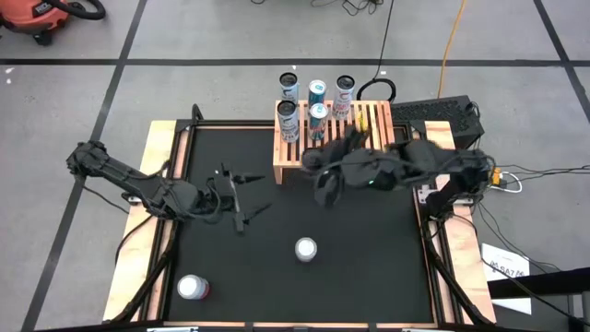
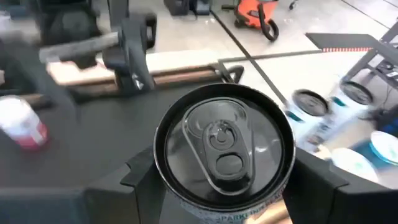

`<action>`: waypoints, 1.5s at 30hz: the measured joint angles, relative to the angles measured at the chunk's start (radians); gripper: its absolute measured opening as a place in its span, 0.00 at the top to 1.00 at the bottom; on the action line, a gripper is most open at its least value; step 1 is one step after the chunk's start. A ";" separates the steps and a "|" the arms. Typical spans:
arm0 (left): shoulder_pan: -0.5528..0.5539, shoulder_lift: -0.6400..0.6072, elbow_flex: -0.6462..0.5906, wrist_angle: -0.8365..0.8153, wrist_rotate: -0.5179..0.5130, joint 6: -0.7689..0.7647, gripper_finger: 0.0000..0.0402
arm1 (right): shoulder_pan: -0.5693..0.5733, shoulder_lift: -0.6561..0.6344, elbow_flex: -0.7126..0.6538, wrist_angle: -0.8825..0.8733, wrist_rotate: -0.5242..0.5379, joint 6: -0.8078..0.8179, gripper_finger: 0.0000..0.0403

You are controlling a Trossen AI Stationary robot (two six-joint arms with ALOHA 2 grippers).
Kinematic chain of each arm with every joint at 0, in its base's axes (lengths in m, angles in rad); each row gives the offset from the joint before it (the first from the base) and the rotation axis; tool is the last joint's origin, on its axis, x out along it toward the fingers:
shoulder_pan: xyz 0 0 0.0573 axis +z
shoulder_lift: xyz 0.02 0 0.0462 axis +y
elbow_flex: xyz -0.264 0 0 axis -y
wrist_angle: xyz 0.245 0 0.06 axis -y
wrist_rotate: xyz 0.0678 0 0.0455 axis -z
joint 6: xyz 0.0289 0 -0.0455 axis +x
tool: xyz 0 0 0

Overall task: Place canned beverage on shelf
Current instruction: Put the pink soda can on the shelf aligned with the other pink soda can

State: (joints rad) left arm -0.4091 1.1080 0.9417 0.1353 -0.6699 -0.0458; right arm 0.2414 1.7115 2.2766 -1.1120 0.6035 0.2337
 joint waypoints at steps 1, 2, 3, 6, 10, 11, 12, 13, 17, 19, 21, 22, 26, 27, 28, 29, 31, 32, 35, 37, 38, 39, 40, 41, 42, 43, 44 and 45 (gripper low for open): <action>0.005 -0.011 0.000 -0.009 -0.005 0.000 0.13 | -0.011 -0.014 0.000 -0.021 -0.005 -0.011 0.42; 0.012 -0.020 0.000 -0.013 -0.005 0.000 0.13 | -0.022 -0.028 0.000 -0.021 -0.014 -0.017 0.42; 0.021 -0.027 0.000 -0.016 -0.005 0.000 0.13 | -0.036 -0.041 0.000 -0.033 -0.017 -0.022 0.42; 0.047 -0.046 -0.001 -0.022 -0.004 0.000 0.13 | -0.087 -0.083 -0.003 -0.117 -0.037 -0.048 0.42; 0.087 -0.065 -0.002 -0.021 -0.004 0.000 0.13 | -0.185 -0.178 -0.085 -0.097 -0.070 -0.104 0.42; 0.097 -0.068 -0.002 -0.024 -0.004 0.001 0.13 | -0.218 -0.209 -0.123 -0.084 -0.100 -0.117 0.42; 0.108 -0.070 -0.002 -0.026 -0.004 0.001 0.13 | -0.252 -0.241 -0.166 -0.056 -0.137 -0.127 0.42; 0.121 -0.071 -0.002 -0.024 -0.004 0.001 0.13 | -0.286 -0.272 -0.216 -0.015 -0.177 -0.137 0.42; 0.167 -0.071 -0.002 -0.025 -0.004 0.001 0.13 | -0.418 -0.396 -0.452 0.168 -0.354 -0.176 0.42; 0.189 -0.071 -0.002 -0.025 -0.004 0.001 0.13 | -0.484 -0.447 -0.564 0.269 -0.433 -0.184 0.42; 0.210 -0.071 -0.002 -0.025 -0.003 0.000 0.13 | -0.548 -0.488 -0.663 0.327 -0.484 -0.193 0.42; 0.219 -0.071 -0.002 -0.025 -0.002 0.000 0.13 | -0.581 -0.505 -0.706 0.343 -0.509 -0.196 0.42; 0.253 -0.071 -0.002 -0.024 0.013 -0.001 0.13 | -0.709 -0.527 -0.833 0.427 -0.629 -0.218 0.42; 0.261 -0.071 -0.002 -0.025 0.022 -0.001 0.13 | -0.740 -0.527 -0.854 0.447 -0.669 -0.221 0.42; 0.269 -0.071 -0.002 -0.025 0.031 -0.001 0.13 | -0.772 -0.524 -0.870 0.465 -0.708 -0.225 0.42; 0.276 -0.071 -0.002 -0.025 0.040 -0.001 0.13 | -0.799 -0.518 -0.881 0.484 -0.746 -0.228 0.42; 0.290 -0.071 -0.003 -0.025 0.045 -0.001 0.13 | -0.844 -0.497 -0.887 0.502 -0.792 -0.242 0.42; 0.295 -0.071 -0.003 -0.025 0.045 -0.001 0.13 | -0.863 -0.484 -0.888 0.501 -0.807 -0.253 0.42; 0.309 -0.071 -0.003 -0.025 0.045 -0.001 0.13 | -0.904 -0.452 -0.890 0.500 -0.844 -0.273 0.42; 0.315 -0.071 -0.003 -0.034 0.045 -0.001 0.13 | -0.924 -0.436 -0.890 0.513 -0.880 -0.276 0.42; 0.318 -0.071 -0.003 -0.047 0.045 -0.002 0.13 | -0.934 -0.429 -0.890 0.514 -0.896 -0.278 0.42; 0.319 -0.071 -0.003 -0.059 0.045 -0.003 0.13 | -0.941 -0.423 -0.890 0.514 -0.904 -0.280 0.42; 0.319 -0.070 -0.003 -0.071 0.046 -0.004 0.13 | -0.948 -0.417 -0.890 0.513 -0.914 -0.285 0.42; 0.319 -0.070 -0.003 -0.082 0.046 -0.009 0.13 | -0.954 -0.409 -0.890 0.512 -0.922 -0.288 0.42; 0.319 -0.070 -0.003 -0.089 0.046 -0.021 0.13 | -0.957 -0.404 -0.890 0.518 -0.926 -0.290 0.42; 0.319 -0.070 -0.003 -0.098 0.047 -0.034 0.13 | -0.961 -0.403 -0.889 0.518 -0.926 -0.295 0.42; 0.319 -0.070 -0.003 -0.108 0.047 -0.047 0.13 | -0.966 -0.403 -0.889 0.515 -0.926 -0.298 0.42; 0.319 -0.070 -0.003 -0.115 0.047 -0.051 0.13 | -0.972 -0.403 -0.889 0.515 -0.927 -0.302 0.42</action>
State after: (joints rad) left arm -0.0902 1.0382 0.9382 0.0205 -0.6226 -0.0969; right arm -0.7302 1.3083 1.3872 -0.5972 -0.3233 -0.0680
